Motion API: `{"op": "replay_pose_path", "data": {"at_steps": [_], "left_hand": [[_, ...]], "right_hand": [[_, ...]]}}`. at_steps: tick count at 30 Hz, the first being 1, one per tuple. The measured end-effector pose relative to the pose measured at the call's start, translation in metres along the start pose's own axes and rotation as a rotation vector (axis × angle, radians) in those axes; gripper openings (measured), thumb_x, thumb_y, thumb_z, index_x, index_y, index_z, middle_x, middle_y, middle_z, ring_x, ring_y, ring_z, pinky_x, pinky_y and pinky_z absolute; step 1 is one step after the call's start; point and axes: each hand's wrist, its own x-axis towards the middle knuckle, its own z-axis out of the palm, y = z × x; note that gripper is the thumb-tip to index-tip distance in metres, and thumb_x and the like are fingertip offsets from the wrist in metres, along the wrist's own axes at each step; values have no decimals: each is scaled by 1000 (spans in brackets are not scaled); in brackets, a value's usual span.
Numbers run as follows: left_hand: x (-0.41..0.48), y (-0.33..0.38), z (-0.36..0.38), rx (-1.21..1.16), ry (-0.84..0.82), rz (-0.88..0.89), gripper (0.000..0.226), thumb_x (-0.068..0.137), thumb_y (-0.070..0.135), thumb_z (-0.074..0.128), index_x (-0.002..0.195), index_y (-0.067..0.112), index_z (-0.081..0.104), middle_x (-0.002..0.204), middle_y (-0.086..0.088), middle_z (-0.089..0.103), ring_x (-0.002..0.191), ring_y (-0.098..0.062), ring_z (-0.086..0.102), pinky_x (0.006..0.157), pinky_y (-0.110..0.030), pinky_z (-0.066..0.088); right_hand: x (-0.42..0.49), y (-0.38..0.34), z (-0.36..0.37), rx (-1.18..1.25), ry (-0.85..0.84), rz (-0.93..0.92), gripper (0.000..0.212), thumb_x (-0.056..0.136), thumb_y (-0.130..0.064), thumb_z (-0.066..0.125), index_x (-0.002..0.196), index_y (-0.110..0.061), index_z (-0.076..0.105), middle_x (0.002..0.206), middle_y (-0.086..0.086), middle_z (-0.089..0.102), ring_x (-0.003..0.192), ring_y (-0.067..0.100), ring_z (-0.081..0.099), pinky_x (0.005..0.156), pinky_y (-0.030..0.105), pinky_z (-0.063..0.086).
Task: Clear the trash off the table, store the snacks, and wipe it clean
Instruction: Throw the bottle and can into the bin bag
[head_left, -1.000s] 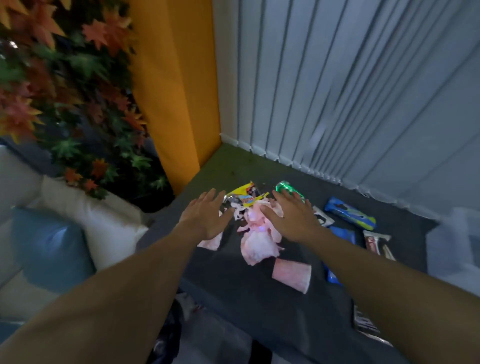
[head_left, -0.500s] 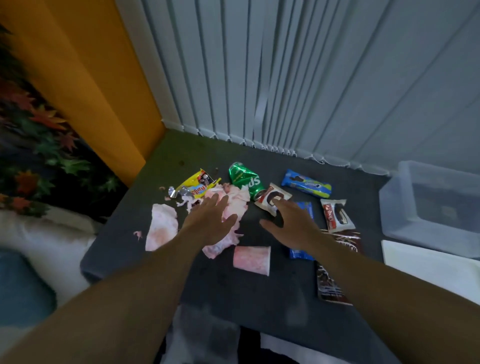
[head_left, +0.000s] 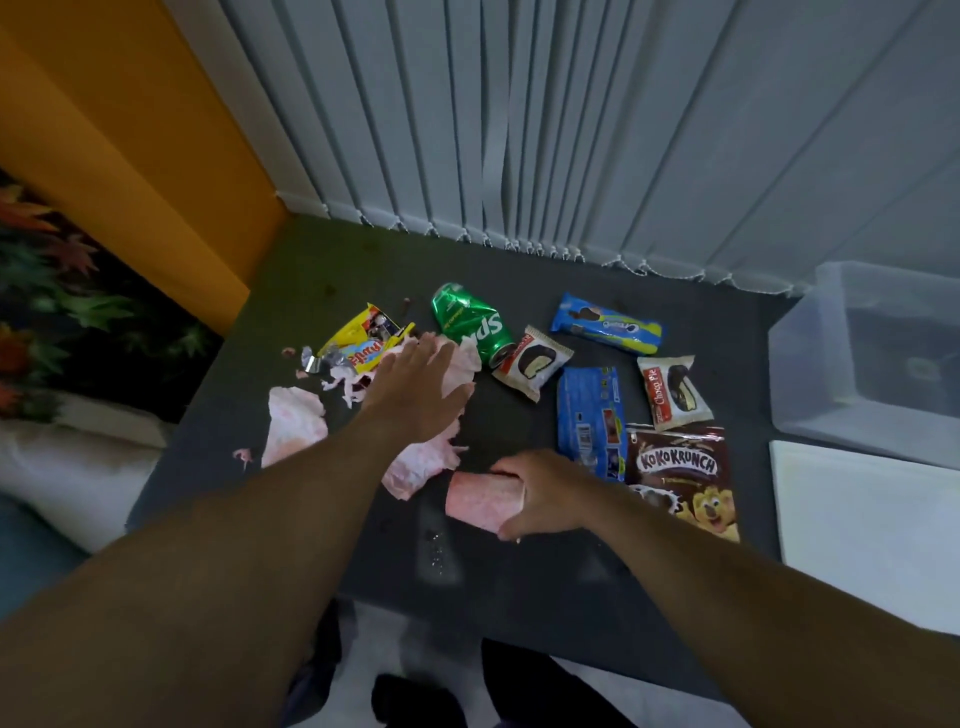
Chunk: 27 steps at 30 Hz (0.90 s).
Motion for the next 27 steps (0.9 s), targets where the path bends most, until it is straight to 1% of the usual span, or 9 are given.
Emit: {"op": "replay_pose_path", "data": {"at_steps": [3, 7, 9, 13, 15, 18, 22, 24, 27], "left_hand": [[19, 0, -4, -34, 8, -14, 78, 97, 61, 38, 159, 21, 14, 167, -10, 13, 153, -31, 12, 122, -49, 17], [47, 1, -13, -41, 3, -30, 85, 93, 63, 45, 159, 22, 12, 166, -11, 13, 151, -35, 16, 121, -50, 19], [59, 2, -17, -55, 4, -40, 87, 91, 64, 50, 159, 22, 14, 166, -10, 14, 150, -36, 18, 120, -50, 22], [77, 8, -21, -105, 13, -82, 94, 87, 62, 59, 159, 21, 13, 166, -13, 12, 151, -34, 16, 120, -47, 23], [83, 12, -21, -122, 2, -105, 101, 85, 63, 62, 159, 20, 10, 165, -15, 9, 151, -35, 14, 120, -48, 20], [95, 16, -20, -145, -13, -120, 113, 78, 71, 66, 159, 21, 5, 166, -15, 4, 152, -36, 10, 121, -51, 18], [109, 25, -21, -175, -82, -178, 130, 67, 79, 70, 159, 24, -3, 165, -15, -8, 153, -35, 1, 121, -58, 15], [112, 28, -20, -166, -101, -212, 133, 65, 78, 72, 159, 23, -4, 162, -17, -7, 152, -38, 5, 120, -59, 18], [115, 25, -19, -199, -97, -245, 136, 61, 75, 77, 159, 22, -2, 157, -18, -1, 148, -41, 15, 119, -54, 26]], "right_hand": [[8, 4, -10, 10, 27, -30, 70, 59, -41, 84, 124, -32, 59, 107, -11, 60, 93, 12, 60, 80, 36, 56], [14, 12, -37, -57, 66, -67, 67, 61, -41, 83, 123, -35, 58, 102, -10, 53, 91, 13, 57, 77, 35, 53], [16, 19, -50, -69, 114, -68, 68, 61, -42, 82, 125, -34, 58, 105, -8, 53, 93, 15, 56, 79, 37, 53], [20, 35, -71, -19, 255, -47, 84, 62, -44, 79, 139, -29, 47, 125, -6, 51, 111, 12, 47, 89, 32, 47], [22, 44, -80, 8, 334, -30, 85, 61, -45, 79, 137, -30, 45, 125, -7, 50, 114, 11, 45, 90, 31, 45], [27, 54, -90, 39, 435, -5, 81, 61, -46, 78, 133, -30, 46, 124, -4, 50, 113, 15, 46, 92, 36, 47], [31, 62, -97, 81, 468, 4, 78, 65, -43, 79, 133, -27, 45, 119, -5, 47, 109, 14, 46, 87, 32, 47], [33, 64, -98, 91, 459, 1, 78, 65, -44, 79, 133, -27, 45, 117, -6, 46, 106, 13, 47, 85, 31, 47], [36, 66, -99, 101, 448, -1, 78, 66, -43, 79, 134, -27, 45, 118, -6, 46, 106, 12, 47, 84, 30, 47]]}}
